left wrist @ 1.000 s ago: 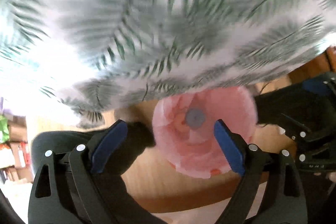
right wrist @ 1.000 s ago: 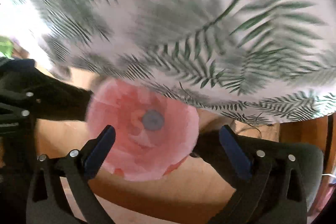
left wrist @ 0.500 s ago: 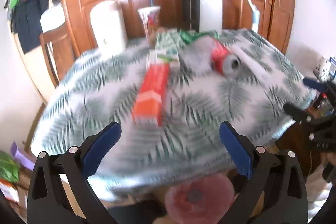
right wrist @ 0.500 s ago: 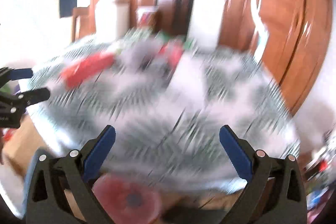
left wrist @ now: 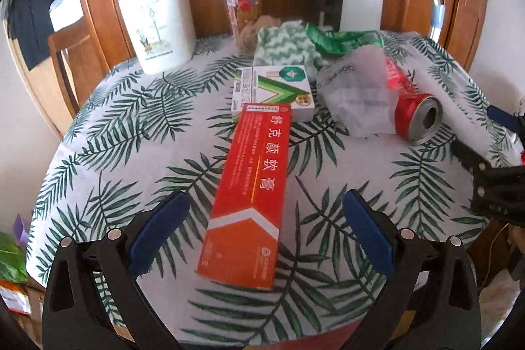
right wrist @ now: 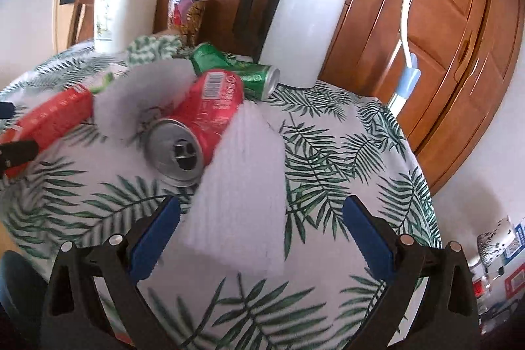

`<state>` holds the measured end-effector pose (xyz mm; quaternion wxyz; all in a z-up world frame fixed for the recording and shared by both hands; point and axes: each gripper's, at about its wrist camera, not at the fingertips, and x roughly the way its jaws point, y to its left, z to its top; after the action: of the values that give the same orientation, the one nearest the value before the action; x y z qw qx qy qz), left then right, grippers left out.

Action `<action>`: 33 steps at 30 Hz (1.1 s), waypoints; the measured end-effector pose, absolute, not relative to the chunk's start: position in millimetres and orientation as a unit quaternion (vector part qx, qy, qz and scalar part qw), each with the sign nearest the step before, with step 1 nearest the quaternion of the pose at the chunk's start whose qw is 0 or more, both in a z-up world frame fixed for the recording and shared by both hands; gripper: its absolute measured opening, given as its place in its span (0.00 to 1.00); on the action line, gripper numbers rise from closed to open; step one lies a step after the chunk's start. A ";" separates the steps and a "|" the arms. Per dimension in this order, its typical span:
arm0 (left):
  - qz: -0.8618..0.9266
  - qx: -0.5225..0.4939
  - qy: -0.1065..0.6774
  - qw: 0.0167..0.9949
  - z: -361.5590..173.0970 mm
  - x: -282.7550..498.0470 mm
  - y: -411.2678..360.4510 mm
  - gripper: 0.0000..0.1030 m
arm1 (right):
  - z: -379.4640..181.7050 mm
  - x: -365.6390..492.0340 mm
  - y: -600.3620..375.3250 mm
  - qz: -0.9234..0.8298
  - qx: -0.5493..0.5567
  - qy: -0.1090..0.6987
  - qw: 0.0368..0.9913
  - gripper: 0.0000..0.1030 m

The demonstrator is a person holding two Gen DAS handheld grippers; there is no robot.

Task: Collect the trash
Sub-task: 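Grasp the red ointment box with the left tool while the right tool grasps the white foam sleeve, then lower the box and foam sleeve into the bin and open both tools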

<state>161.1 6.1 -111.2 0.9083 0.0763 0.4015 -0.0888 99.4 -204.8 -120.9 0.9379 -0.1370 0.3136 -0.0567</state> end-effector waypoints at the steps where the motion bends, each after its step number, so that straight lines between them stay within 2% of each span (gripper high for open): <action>1: -0.089 0.078 0.403 0.908 -113.2 163.0 5.4 0.94 | -122.7 100.6 -205.2 -0.058 -0.139 0.314 0.937 0.71; 2: -0.087 0.080 0.403 0.907 -115.1 165.4 5.2 0.94 | -124.6 102.3 -206.6 -0.063 -0.139 0.317 0.936 0.53; 3: -0.087 0.080 0.404 0.907 -116.0 167.1 5.8 0.94 | -125.6 104.5 -207.6 -0.065 -0.138 0.319 0.935 0.46; 4: -0.087 0.077 0.404 0.907 -117.8 169.9 6.7 0.94 | -127.2 106.1 -210.0 -0.065 -0.133 0.321 0.935 0.33; 5: -0.087 0.074 0.405 0.907 -118.4 172.4 7.5 0.94 | -127.6 107.1 -211.6 -0.067 -0.131 0.322 0.935 0.25; 6: -0.087 0.067 0.406 0.907 -120.1 175.8 9.2 0.93 | -128.2 107.6 -212.9 -0.068 -0.129 0.322 0.935 0.23; 9: -0.083 0.061 0.410 0.906 -123.8 182.4 10.2 0.83 | -129.5 108.0 -215.0 -0.067 -0.128 0.321 0.936 0.21; 11: -0.084 0.062 0.412 0.905 -126.3 184.4 9.4 0.72 | -129.2 107.9 -215.2 -0.066 -0.130 0.320 0.936 0.21; 12: -0.087 0.060 0.415 0.904 -128.0 185.5 9.4 0.54 | -129.2 108.2 -215.2 -0.062 -0.130 0.320 0.936 0.21; 13: -0.093 0.052 0.414 0.904 -127.5 185.1 10.1 0.47 | -129.0 108.7 -215.9 -0.056 -0.127 0.320 0.937 0.19; 23: -0.118 0.043 0.396 0.910 -115.1 156.5 7.9 0.46 | -118.8 93.4 -231.6 -0.011 -0.078 0.315 0.946 0.14; 33: -0.157 0.046 0.378 0.911 -98.0 88.9 -3.7 0.46 | -100.3 16.0 -218.3 0.032 -0.054 0.289 0.955 0.14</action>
<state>88.9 -3.7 -98.0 0.9115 0.0460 0.3776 -0.1566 16.0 -218.3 -100.3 0.9552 -0.0538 0.2894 0.0320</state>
